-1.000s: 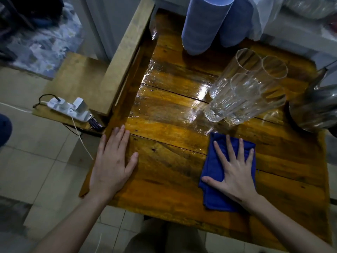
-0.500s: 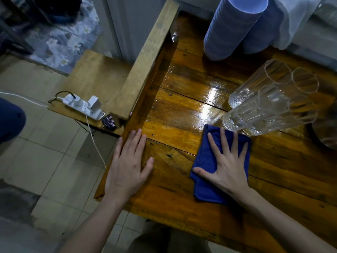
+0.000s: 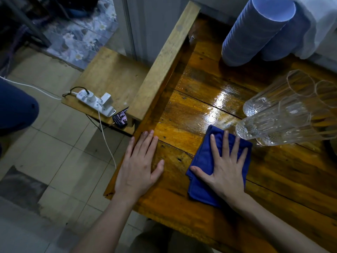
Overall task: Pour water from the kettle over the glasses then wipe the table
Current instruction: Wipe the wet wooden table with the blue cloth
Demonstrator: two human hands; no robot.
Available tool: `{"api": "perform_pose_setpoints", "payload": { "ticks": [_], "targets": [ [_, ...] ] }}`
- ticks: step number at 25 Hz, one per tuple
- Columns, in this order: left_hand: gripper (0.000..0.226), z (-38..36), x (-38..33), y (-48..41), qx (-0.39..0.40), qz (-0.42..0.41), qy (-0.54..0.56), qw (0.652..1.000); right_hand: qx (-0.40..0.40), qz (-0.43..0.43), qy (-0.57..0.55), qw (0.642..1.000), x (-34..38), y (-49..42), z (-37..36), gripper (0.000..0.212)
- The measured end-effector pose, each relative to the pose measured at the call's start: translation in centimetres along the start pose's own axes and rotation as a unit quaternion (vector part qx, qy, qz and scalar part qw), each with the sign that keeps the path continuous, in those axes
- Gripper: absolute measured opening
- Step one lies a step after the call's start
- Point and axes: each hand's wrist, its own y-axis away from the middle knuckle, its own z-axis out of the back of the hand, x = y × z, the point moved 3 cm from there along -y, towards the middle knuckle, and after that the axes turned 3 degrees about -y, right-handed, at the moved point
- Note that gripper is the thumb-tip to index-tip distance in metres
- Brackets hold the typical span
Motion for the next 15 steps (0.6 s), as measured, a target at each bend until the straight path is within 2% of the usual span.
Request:
{"api": "perform_pose_setpoints", "payload": {
  "ticks": [9, 15],
  "targets": [
    [0.065, -0.2, -0.1, 0.0, 0.002, 0.0, 0.004, 1.0, -0.019, 0.066, -0.004, 0.998, 7.8, -5.3, -0.2, 0.109],
    [0.071, -0.2, 0.1, 0.0, -0.002, 0.021, 0.003, 1.0, -0.051, 0.071, -0.008, 0.996, 8.6, -7.9, -0.3, 0.108]
  ]
}}
